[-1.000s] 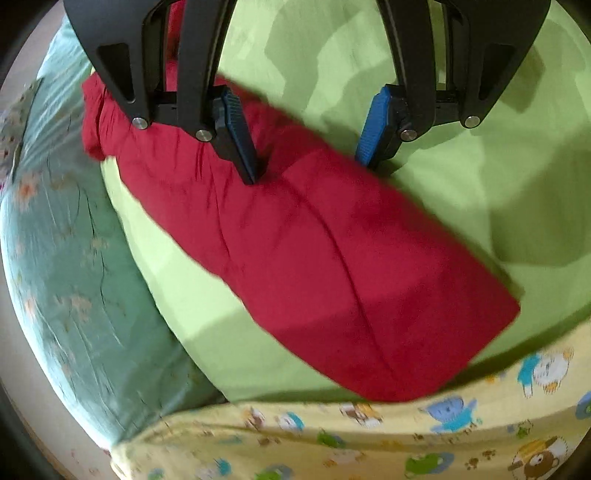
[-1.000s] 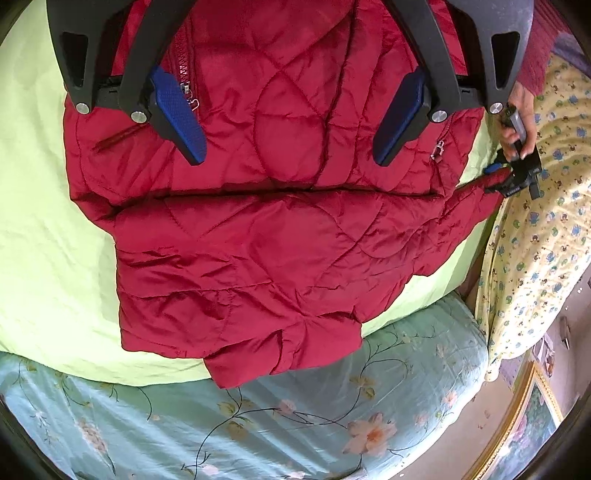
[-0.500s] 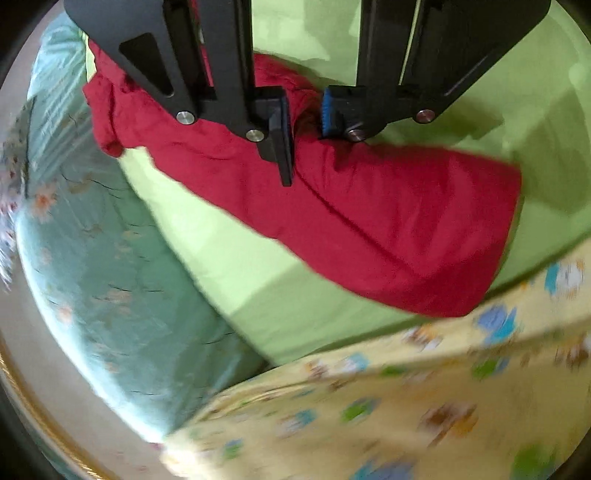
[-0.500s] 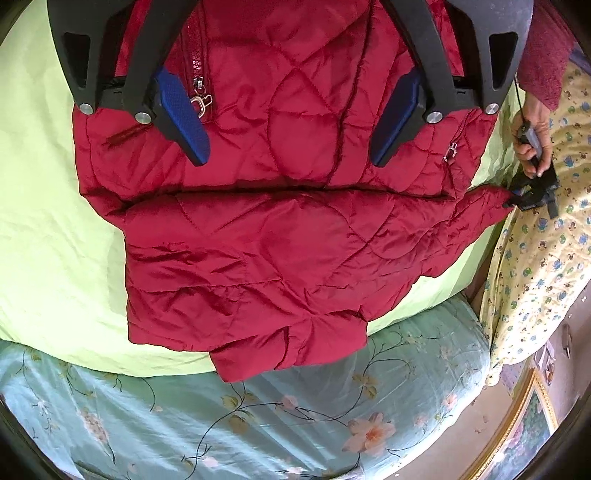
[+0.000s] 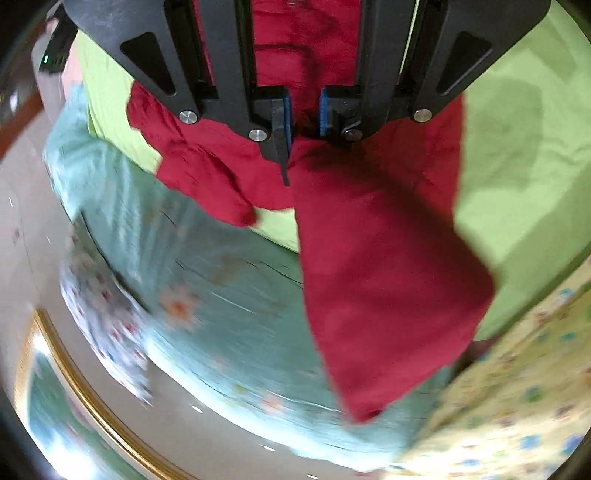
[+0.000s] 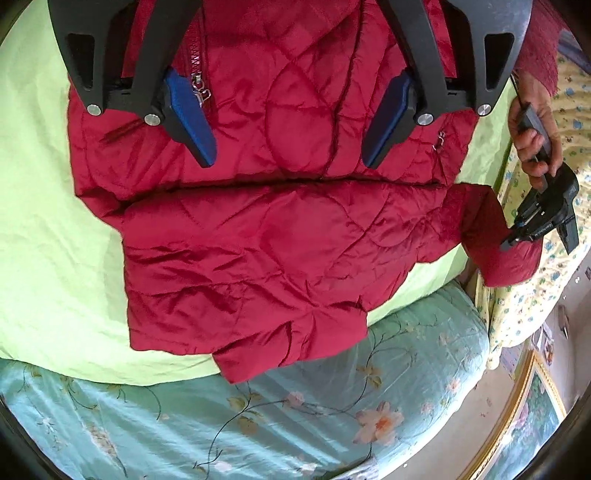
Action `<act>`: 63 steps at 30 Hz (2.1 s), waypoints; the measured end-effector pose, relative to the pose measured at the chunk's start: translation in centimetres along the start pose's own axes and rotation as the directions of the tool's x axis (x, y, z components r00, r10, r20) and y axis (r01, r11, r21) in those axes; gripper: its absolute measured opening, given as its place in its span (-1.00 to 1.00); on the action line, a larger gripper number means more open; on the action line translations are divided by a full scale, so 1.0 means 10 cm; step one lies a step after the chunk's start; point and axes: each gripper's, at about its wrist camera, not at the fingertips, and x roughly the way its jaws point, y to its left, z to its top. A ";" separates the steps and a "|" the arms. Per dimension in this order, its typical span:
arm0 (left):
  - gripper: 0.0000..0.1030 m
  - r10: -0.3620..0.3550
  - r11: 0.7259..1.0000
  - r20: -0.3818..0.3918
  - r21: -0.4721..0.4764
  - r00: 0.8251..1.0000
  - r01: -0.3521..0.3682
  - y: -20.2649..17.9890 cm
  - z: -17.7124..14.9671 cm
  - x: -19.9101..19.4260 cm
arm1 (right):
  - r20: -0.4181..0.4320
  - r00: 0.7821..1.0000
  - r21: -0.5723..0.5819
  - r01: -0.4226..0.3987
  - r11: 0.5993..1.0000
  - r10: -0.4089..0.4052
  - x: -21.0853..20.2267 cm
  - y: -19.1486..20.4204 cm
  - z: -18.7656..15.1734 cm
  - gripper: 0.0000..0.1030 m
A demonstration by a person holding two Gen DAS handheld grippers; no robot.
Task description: Fold large clothes
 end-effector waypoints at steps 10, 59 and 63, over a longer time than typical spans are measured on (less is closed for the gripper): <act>-0.85 -0.105 0.971 -0.125 0.200 0.986 0.129 -0.98 -0.44 0.30 | 0.028 0.999 0.068 -0.035 0.997 0.033 -0.06 -0.17 0.16 0.59; -0.47 0.027 0.967 -0.291 0.249 0.956 0.049 -0.96 -0.65 0.71 | 0.004 1.000 0.180 -0.003 0.984 0.003 0.47 -0.70 0.67 -0.82; -0.47 0.046 0.972 -0.369 0.232 0.928 0.044 -0.80 -0.76 1.03 | 0.005 1.000 0.165 0.018 0.986 -0.019 0.51 -0.68 0.65 -0.57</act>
